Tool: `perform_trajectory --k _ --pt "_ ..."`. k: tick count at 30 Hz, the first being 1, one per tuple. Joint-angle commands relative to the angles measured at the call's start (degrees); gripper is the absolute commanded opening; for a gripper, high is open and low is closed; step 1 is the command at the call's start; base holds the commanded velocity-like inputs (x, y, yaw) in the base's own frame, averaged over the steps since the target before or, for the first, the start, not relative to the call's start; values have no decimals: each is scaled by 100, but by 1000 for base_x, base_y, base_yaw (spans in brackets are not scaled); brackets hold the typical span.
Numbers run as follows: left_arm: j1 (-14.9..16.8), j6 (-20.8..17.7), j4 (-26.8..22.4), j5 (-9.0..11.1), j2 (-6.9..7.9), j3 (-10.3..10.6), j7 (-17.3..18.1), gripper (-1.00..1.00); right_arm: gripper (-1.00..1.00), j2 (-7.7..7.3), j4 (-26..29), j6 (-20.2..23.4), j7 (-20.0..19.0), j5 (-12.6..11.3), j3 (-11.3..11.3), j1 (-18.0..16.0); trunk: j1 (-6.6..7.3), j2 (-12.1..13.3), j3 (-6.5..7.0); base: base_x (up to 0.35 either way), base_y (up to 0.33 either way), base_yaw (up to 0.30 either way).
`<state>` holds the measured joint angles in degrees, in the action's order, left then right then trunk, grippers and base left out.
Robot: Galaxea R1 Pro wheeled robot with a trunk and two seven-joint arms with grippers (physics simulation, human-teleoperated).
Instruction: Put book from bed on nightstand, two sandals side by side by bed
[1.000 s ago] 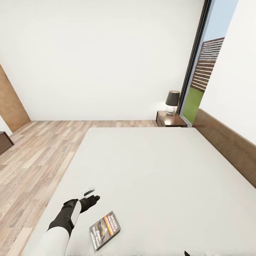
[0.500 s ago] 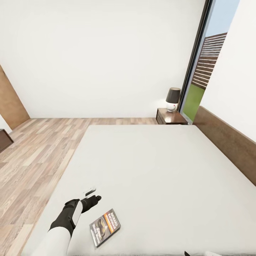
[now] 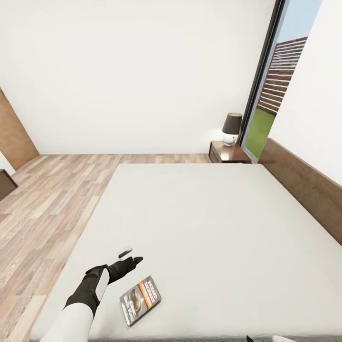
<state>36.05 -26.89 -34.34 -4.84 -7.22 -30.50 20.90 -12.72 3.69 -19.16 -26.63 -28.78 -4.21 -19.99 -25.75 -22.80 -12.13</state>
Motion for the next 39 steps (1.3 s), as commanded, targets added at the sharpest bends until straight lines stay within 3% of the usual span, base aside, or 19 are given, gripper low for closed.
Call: perform_trajectory --k 1,39 --pt "7 -32 -11 -51 -8 -48 68 100 100 -2 -9 -17 -25 -59 -44 -6 -3 -12 -21 0 0 0" --pt "7 -36 -19 -52 -8 -52 87 100 100 -1 -9 -17 -27 -60 -42 -7 -25 -52 -384 0 0 0"
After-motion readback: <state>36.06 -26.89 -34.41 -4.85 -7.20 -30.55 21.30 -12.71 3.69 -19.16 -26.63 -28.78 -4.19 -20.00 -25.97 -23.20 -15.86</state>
